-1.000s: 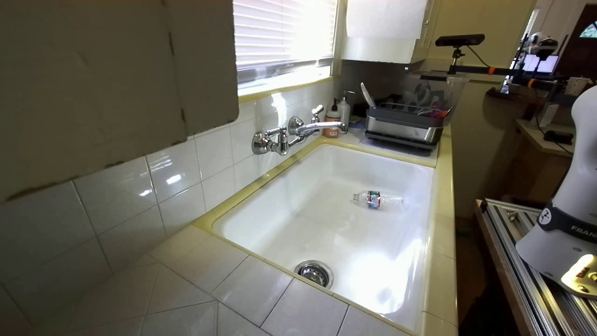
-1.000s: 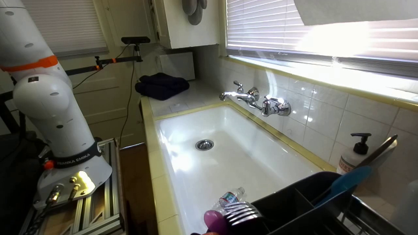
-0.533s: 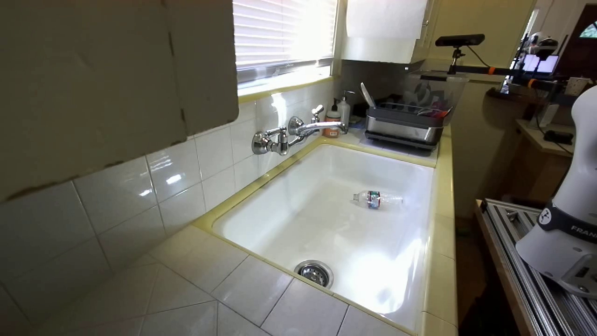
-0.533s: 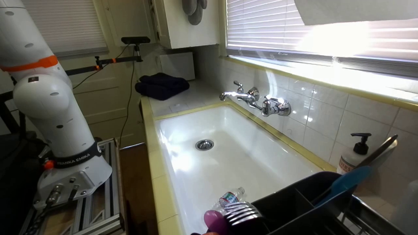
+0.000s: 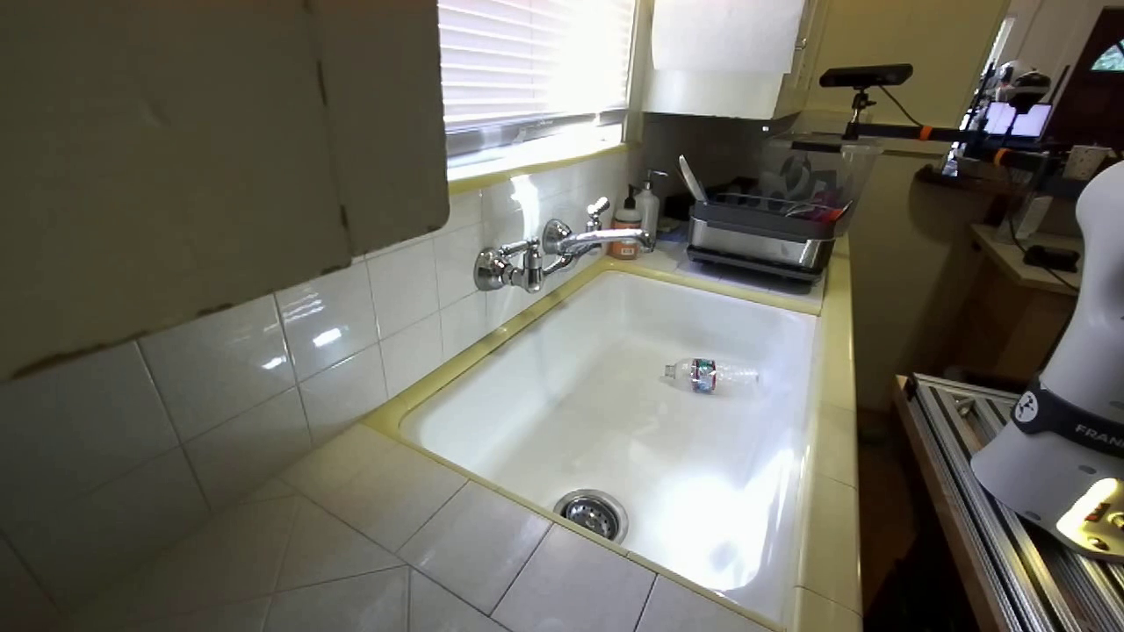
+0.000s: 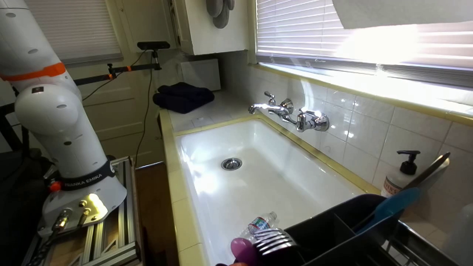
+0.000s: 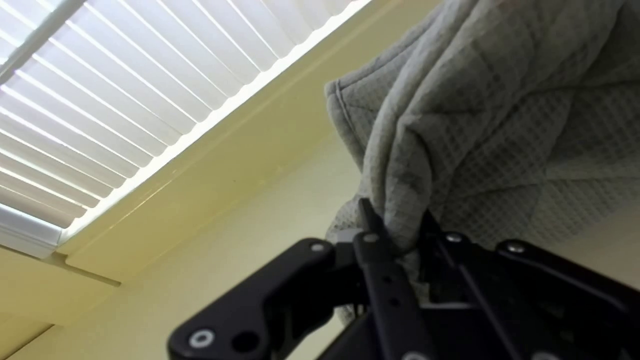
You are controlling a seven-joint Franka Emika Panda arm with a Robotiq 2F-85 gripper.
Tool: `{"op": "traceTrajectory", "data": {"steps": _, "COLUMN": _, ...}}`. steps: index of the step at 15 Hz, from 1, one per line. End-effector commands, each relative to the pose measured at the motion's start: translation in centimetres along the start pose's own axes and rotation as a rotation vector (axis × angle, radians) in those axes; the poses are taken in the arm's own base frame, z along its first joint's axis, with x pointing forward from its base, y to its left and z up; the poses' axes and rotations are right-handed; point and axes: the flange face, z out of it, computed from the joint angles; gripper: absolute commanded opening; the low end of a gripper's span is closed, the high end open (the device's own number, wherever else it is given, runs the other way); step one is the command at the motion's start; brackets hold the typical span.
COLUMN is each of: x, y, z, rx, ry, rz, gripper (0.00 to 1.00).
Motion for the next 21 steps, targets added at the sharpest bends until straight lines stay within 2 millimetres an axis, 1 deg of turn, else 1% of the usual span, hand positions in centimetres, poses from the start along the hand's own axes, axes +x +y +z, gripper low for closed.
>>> {"op": "traceTrajectory", "data": {"steps": 1, "x": 1.0, "y": -1.2, "z": -1.0, "rx": 0.003, "ry": -0.017, "rz": -0.012, "gripper": 0.04}}
{"op": "traceTrajectory", "data": {"steps": 6, "x": 2.5, "y": -2.5, "z": -2.6, "rx": 0.008, "ry": -0.023, "rz": -0.040, "gripper": 0.04}}
{"op": "traceTrajectory", "data": {"steps": 8, "x": 2.9, "y": -2.6, "z": -3.3, "rx": 0.004, "ry": -0.024, "rz": -0.059, "gripper": 0.04}}
{"op": "traceTrajectory", "data": {"steps": 10, "x": 3.3, "y": -2.2, "z": -3.9, "rx": -0.012, "ry": -0.027, "rz": -0.073, "gripper": 0.04}}
{"op": "traceTrajectory", "data": {"steps": 11, "x": 2.8, "y": -2.0, "z": -2.6, "rx": -0.002, "ry": -0.019, "rz": -0.034, "gripper": 0.18}}
{"op": "traceTrajectory", "data": {"steps": 14, "x": 3.0, "y": -2.0, "z": -3.1, "rx": -0.006, "ry": -0.021, "rz": -0.042, "gripper": 0.18}}
{"op": "traceTrajectory", "data": {"steps": 21, "x": 3.0, "y": -2.1, "z": -3.2, "rx": -0.005, "ry": -0.022, "rz": -0.045, "gripper": 0.18}}
